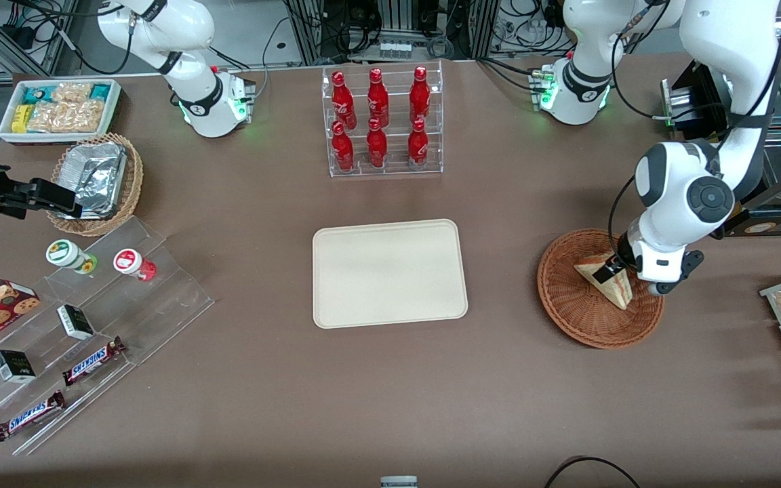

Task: Place sandwich from basket to tray

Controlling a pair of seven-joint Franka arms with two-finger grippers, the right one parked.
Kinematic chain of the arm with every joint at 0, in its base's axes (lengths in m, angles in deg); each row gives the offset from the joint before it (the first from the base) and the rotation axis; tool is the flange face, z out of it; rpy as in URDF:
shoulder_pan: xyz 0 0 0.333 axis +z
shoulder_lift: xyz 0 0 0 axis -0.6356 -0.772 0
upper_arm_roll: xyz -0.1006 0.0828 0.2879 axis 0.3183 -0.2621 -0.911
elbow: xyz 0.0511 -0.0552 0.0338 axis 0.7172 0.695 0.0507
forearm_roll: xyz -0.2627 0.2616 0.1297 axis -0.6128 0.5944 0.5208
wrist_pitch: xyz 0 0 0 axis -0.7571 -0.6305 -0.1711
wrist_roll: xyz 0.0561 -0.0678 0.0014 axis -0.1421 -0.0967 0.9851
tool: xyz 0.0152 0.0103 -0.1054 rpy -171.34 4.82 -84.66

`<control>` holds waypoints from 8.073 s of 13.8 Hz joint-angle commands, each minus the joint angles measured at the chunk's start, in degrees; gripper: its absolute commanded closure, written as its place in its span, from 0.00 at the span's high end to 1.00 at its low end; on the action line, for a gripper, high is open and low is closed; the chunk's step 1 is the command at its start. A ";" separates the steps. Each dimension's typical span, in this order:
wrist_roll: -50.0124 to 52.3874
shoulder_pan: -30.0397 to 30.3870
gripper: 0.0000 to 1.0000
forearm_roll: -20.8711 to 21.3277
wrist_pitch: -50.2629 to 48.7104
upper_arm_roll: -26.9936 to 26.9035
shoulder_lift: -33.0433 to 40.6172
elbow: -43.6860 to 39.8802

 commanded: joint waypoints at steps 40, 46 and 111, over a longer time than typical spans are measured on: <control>3.48 -25.29 0.00 -1.67 -26.47 11.34 -20.02 -41.03; 9.63 -31.88 0.00 -0.97 -26.11 11.08 -29.76 -52.44; -32.90 5.99 1.00 0.35 -48.42 9.06 3.52 -33.74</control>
